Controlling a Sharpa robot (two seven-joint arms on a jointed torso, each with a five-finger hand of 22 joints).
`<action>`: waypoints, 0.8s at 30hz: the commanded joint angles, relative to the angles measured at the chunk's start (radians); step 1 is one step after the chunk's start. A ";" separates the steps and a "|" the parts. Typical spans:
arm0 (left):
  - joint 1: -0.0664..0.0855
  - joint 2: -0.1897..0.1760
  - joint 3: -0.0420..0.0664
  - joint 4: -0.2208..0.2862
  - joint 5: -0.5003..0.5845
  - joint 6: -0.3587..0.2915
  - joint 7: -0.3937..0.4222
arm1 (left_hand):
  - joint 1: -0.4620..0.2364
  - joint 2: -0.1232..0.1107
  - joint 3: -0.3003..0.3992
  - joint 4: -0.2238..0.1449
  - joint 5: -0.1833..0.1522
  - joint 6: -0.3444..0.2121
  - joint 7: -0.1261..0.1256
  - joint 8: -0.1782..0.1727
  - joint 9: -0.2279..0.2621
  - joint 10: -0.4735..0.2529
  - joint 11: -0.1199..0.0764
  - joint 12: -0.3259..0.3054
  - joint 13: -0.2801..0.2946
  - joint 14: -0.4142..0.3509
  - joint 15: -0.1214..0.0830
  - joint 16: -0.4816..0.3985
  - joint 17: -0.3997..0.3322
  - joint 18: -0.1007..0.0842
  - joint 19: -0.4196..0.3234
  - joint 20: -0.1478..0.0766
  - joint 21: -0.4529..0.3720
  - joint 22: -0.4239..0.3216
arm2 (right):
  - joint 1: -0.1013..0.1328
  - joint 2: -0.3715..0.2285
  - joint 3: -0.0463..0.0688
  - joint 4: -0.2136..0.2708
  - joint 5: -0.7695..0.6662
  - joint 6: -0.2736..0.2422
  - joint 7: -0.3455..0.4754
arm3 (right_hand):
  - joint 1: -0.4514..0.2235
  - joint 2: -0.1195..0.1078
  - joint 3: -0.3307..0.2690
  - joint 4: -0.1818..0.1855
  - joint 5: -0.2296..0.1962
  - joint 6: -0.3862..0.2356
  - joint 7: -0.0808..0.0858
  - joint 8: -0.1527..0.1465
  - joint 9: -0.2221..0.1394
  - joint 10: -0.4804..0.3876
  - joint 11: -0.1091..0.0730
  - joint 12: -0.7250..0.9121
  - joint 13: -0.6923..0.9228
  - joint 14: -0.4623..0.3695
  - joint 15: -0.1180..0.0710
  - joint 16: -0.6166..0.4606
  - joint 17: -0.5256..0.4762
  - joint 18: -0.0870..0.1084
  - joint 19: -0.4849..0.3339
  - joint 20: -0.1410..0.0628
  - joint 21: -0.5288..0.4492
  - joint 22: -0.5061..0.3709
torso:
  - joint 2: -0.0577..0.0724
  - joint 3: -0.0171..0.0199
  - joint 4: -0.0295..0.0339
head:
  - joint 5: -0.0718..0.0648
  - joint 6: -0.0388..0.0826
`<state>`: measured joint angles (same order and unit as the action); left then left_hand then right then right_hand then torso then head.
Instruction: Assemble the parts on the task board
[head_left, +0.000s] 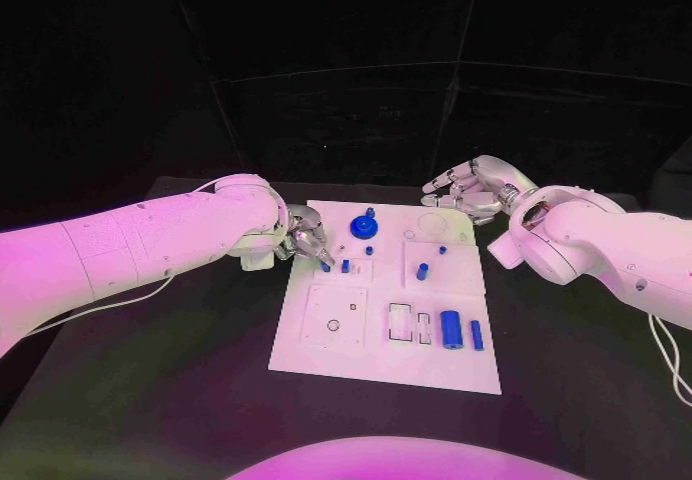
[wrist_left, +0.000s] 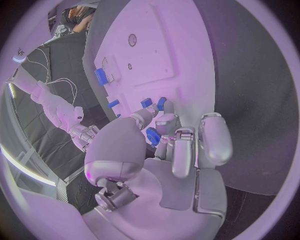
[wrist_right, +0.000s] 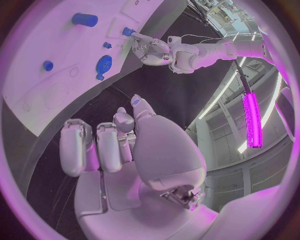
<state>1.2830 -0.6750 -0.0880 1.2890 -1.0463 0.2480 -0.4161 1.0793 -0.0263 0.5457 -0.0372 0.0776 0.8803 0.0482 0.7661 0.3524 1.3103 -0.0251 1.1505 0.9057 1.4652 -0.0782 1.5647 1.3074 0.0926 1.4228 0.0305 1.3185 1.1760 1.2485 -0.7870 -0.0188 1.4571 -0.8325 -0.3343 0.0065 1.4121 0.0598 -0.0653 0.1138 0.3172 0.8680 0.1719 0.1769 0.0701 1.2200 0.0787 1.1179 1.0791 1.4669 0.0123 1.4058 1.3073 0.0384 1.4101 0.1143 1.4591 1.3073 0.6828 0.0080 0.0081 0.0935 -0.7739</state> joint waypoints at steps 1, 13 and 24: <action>-0.003 0.005 -0.003 -0.002 -0.002 0.037 -0.014 | -0.017 -0.002 0.067 -0.058 0.004 0.006 -0.008 0.006 0.003 0.007 -0.006 0.005 0.002 0.106 -0.008 0.006 0.263 -0.009 0.005 -0.005 0.005 0.003 | 0.002 0.000 0.001 0.001 -0.002 0.004 0.009 | 0.004 0.004 -0.004 0.001 0.006 -0.006 -0.001 0.004 -0.001 -0.007 0.002 -0.001 -0.001 0.049 -0.009 -0.006 0.033 0.017 -0.006 0.000 -0.004 0.028 | 0.000 -0.0002 0.0000 | -0.001 -0.001; -0.003 0.012 -0.003 -0.023 0.004 0.031 -0.025 | -0.060 -0.024 0.017 -0.017 0.000 0.023 -0.017 0.018 0.010 0.012 -0.013 0.008 0.004 0.106 -0.015 0.006 0.263 -0.010 0.007 -0.012 0.005 0.006 | 0.002 0.001 0.001 0.001 -0.002 0.003 0.010 | 0.004 0.004 -0.005 0.002 0.006 -0.007 -0.001 0.005 -0.001 -0.008 0.002 -0.003 -0.003 0.049 -0.009 -0.007 0.031 0.017 -0.006 0.000 -0.005 0.026 | 0.000 -0.0003 0.0008 | -0.004 -0.001; -0.003 0.014 -0.003 -0.030 0.010 0.010 -0.029 | -0.119 -0.060 -0.221 0.072 -0.017 0.031 -0.017 0.015 0.012 0.009 -0.012 0.012 0.007 0.106 -0.017 0.006 0.263 -0.011 0.009 -0.015 0.002 0.008 | 0.002 0.001 0.001 0.000 -0.002 0.001 0.012 | 0.004 0.004 -0.006 0.003 0.006 -0.007 -0.001 0.005 -0.002 -0.010 0.002 -0.006 -0.006 0.048 -0.009 -0.010 0.027 0.019 -0.011 0.000 -0.008 0.020 | 0.000 -0.0006 0.0006 | -0.005 -0.001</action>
<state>1.2793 -0.6615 -0.0907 1.2592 -1.0408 0.2568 -0.4339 0.9617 -0.0881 0.3390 0.0315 0.0648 0.9114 0.0271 0.7798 0.3656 1.3223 -0.0376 1.1584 0.9118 1.4653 -0.0857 1.5647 1.3074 0.0926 1.4320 0.0213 1.3185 1.1830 1.2485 -0.7865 -0.0188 1.4570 -0.8325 -0.3345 0.0075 1.4121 0.0598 -0.0652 0.1138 0.3173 0.8680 0.1719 0.1769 0.0701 1.2164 0.0822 1.1179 1.0736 1.4668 0.0123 1.4023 1.3073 0.0383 1.4028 0.1145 1.4551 1.3073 0.6823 0.0072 0.0084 0.0884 -0.7749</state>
